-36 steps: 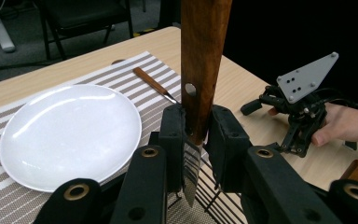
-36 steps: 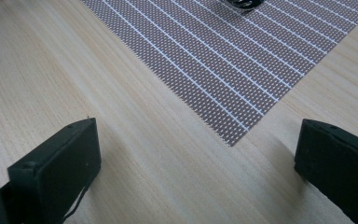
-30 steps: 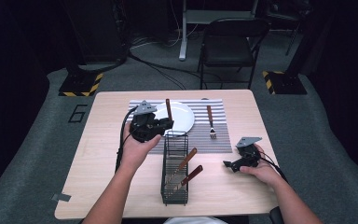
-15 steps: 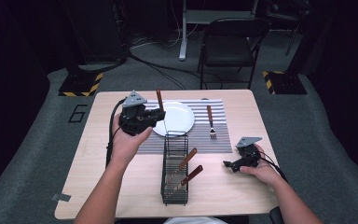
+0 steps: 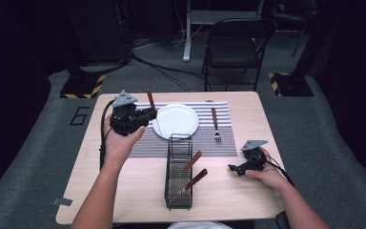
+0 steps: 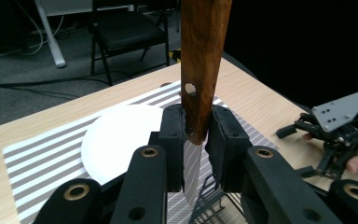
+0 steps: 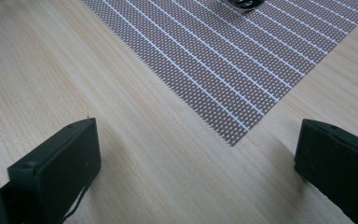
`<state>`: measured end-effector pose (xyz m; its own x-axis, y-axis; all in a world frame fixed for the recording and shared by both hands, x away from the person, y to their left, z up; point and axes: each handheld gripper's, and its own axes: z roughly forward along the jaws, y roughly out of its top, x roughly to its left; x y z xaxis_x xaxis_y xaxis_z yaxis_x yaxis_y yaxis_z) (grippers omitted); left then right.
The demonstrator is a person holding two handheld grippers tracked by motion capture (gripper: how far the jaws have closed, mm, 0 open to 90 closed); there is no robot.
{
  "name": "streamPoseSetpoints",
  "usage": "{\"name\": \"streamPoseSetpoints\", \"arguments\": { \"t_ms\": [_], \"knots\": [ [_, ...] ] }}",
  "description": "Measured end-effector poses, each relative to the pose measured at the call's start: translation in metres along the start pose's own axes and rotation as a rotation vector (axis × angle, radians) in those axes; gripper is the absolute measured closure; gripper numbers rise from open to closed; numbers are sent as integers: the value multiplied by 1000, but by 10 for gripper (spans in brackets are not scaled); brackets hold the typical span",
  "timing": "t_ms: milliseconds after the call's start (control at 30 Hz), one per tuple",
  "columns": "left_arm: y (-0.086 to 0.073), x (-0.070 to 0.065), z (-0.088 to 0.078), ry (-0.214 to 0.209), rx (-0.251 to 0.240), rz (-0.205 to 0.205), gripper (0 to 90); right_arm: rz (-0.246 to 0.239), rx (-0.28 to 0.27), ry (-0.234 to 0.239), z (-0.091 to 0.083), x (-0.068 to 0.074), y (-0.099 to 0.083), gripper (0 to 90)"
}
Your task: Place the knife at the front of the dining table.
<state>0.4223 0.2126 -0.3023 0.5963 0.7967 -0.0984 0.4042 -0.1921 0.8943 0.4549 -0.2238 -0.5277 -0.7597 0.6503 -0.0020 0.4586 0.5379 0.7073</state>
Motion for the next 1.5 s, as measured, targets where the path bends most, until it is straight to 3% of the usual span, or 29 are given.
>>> {"name": "streamPoseSetpoints", "arguments": {
  "t_ms": [500, 767, 1167, 1267, 1500],
  "knots": [
    [-22, 35, 6, 97, -5, -71, 763, -1, 0, 0, 0, 0, 0, 0],
    [-35, 52, 9, 127, -5, -112, 763, 0, 0, 0, 0, 0, 0, 0],
    [-57, 74, 15, 184, -2, -168, 763, 2, 1, 0, 0, 0, 0, 0],
    [-60, 77, 15, 181, -3, -168, 763, 2, 1, 0, 0, 0, 0, 0],
    [-71, 87, 19, 217, 5, -190, 763, 2, 0, 0, 0, 0, 0, 0]
  ]
}}
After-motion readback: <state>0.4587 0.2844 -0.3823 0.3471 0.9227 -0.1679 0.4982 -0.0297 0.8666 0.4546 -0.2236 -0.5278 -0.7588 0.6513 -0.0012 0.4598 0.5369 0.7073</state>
